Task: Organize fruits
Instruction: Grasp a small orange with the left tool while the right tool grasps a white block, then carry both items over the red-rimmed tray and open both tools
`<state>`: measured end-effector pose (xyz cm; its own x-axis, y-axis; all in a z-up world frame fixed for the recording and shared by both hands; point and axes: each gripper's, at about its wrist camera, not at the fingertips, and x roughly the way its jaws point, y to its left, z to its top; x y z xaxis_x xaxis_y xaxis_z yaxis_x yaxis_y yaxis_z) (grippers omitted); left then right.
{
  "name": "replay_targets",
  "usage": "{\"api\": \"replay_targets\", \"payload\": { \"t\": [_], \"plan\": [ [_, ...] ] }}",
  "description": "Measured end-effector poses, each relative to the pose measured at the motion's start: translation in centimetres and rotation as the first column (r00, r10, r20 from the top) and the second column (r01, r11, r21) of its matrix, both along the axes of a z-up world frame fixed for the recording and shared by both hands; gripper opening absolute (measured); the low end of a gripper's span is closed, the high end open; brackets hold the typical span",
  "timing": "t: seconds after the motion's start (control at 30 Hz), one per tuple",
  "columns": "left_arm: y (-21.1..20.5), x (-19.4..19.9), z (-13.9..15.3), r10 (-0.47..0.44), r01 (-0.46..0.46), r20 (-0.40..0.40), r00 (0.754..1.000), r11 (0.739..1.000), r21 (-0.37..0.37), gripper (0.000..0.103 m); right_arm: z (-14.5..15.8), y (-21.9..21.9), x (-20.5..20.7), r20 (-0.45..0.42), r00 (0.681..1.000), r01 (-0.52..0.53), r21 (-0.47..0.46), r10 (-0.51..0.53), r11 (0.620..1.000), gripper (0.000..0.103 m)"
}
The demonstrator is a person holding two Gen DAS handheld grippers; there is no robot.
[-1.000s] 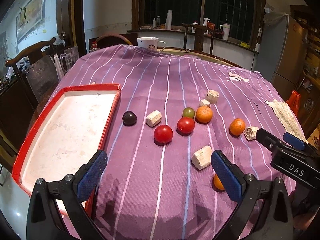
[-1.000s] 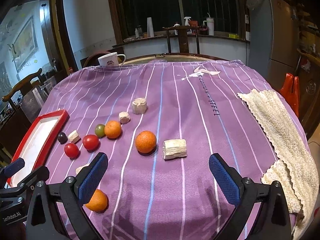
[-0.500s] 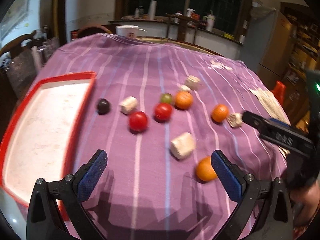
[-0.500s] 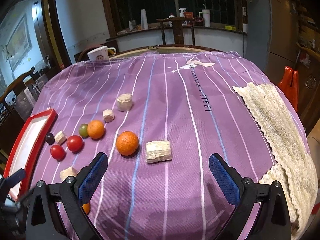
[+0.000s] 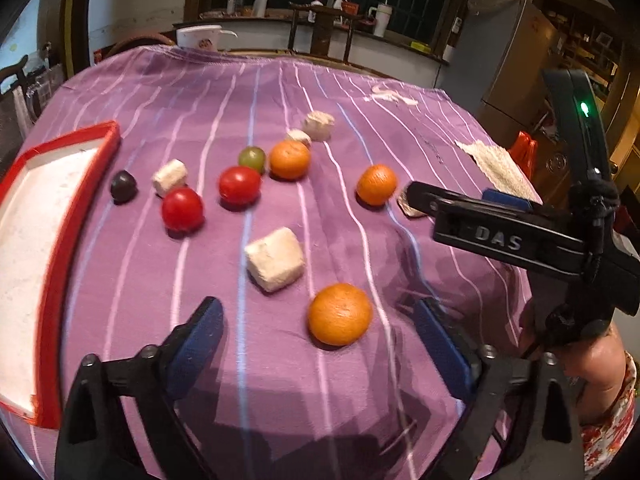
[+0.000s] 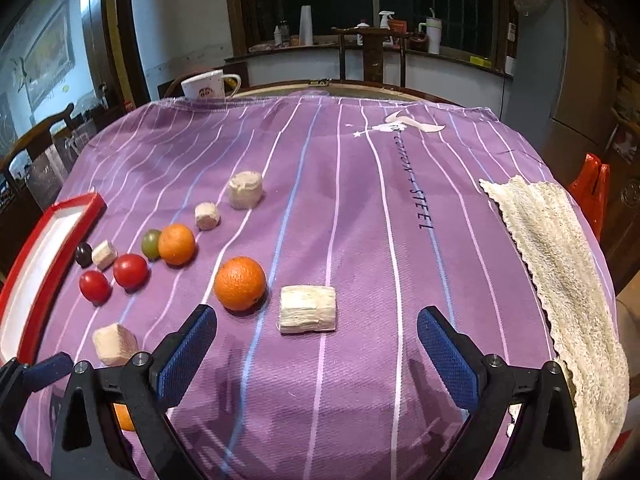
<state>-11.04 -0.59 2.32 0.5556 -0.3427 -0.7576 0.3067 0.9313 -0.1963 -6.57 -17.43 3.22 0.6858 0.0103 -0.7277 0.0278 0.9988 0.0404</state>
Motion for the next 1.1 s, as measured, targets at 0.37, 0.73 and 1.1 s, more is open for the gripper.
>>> {"api": "replay_targets", "payload": {
  "t": [0.37,0.73,1.1],
  "plan": [
    [-1.9,0.3,-1.1,0.002,-0.003,0.01,1.0,0.996,0.085,0.033,-1.5,-0.5,1.8,-0.025,1.0,-0.009,0.004,0.009,1.0,0.073],
    [-0.5,-0.7,0.6,0.011,-0.013,0.054,0.999,0.999,0.039,0.032,-0.5,-0.3,-0.2,-0.005,0.998,-0.061,0.065,0.062,0.996,0.035],
    [6.1,-1.1,3.3,0.13,-0.126,0.09,0.987,0.991,-0.055,0.032,3.2,4.3,-3.0,0.066,0.978,-0.206,0.107,0.2,0.973,0.036]
  ]
}}
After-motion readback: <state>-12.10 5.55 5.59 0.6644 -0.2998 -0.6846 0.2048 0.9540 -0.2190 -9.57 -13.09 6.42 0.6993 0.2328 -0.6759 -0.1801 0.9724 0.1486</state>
